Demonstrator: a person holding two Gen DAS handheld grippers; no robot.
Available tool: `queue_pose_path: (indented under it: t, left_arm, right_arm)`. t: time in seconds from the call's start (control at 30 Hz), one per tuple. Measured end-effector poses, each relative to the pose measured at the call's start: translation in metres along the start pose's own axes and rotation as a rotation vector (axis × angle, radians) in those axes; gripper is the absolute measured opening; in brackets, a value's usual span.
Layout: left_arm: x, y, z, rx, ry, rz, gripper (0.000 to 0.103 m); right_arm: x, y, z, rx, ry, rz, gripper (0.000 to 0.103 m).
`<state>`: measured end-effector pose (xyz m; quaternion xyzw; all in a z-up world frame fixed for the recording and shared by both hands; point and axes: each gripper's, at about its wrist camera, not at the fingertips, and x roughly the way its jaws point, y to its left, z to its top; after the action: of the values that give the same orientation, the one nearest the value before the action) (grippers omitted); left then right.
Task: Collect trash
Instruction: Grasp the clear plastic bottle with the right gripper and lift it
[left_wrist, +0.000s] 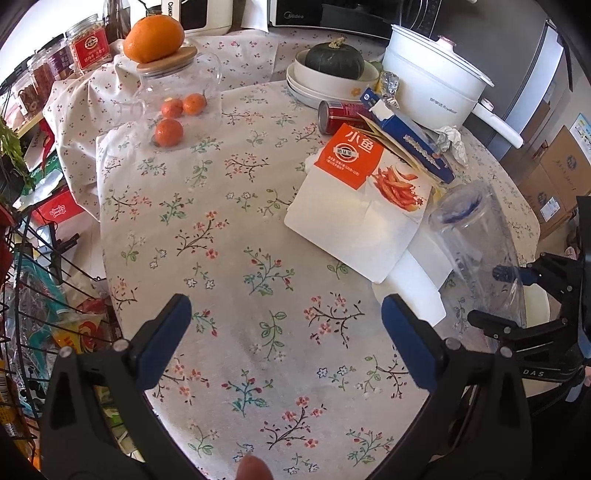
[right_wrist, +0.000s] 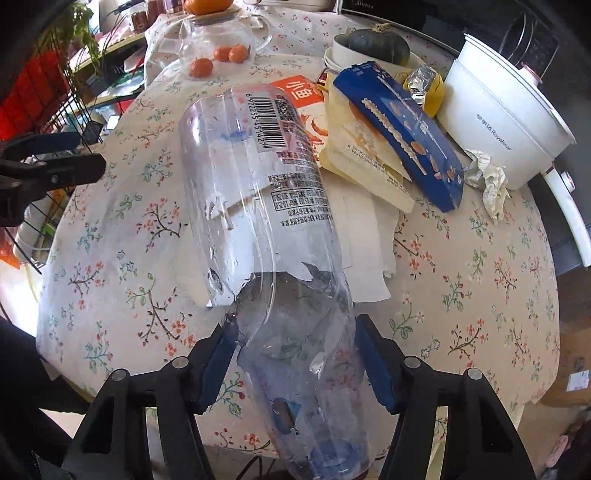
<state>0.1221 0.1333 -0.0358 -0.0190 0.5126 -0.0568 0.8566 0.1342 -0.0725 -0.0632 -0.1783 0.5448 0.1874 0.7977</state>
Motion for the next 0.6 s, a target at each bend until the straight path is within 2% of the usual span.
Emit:
queue_pose_path:
  t: [0.27,0.4,0.6]
  left_arm:
    - [0.002,-0.012,0.002,0.017,0.002,-0.008,0.102]
    - [0.006,-0.022,0.004,0.032,0.008,-0.012,0.102]
    - [0.014,-0.045,0.01,0.064,0.009,-0.019,0.102]
  right_arm:
    - [-0.038,-0.029,-0.014,0.109,-0.077,0.046,0.062]
    - [-0.054,-0.054,-0.022,0.173,-0.114,0.033,0.062]
    - [-0.058,-0.089,-0.036,0.255,-0.122,-0.009,0.063]
